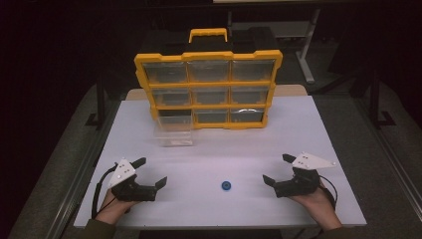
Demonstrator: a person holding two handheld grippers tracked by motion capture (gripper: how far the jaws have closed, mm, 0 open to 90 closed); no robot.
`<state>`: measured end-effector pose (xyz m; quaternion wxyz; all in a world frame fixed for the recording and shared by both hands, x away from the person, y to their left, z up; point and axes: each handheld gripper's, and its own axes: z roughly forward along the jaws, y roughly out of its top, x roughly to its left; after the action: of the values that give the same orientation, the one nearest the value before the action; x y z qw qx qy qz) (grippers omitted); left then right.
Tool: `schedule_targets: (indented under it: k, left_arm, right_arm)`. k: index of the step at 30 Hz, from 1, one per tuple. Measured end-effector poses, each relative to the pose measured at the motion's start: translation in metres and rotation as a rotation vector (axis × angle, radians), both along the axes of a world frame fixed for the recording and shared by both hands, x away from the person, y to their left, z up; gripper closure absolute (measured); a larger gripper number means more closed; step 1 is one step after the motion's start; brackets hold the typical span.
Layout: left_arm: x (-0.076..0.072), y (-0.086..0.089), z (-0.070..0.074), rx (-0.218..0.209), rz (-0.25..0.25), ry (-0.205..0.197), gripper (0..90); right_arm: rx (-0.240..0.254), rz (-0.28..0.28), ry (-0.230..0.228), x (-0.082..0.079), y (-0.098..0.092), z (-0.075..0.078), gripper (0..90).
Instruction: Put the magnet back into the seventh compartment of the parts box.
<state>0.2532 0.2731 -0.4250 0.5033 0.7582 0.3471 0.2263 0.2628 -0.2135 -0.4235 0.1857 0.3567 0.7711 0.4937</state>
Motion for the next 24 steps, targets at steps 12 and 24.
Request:
schedule_targets:
  k: [12, 24]
  left_arm:
    - [0.002, 0.000, -0.003, 0.000, -0.009, 0.003, 0.0]
    - [0.001, -0.003, -0.003, 0.005, -0.020, 0.006, 0.0]
  right_arm:
    - [-0.036, 0.040, 0.038, 0.007, 0.008, 0.005, 0.0]
    - [-0.068, 0.087, 0.096, 0.015, 0.016, 0.011, 0.0]
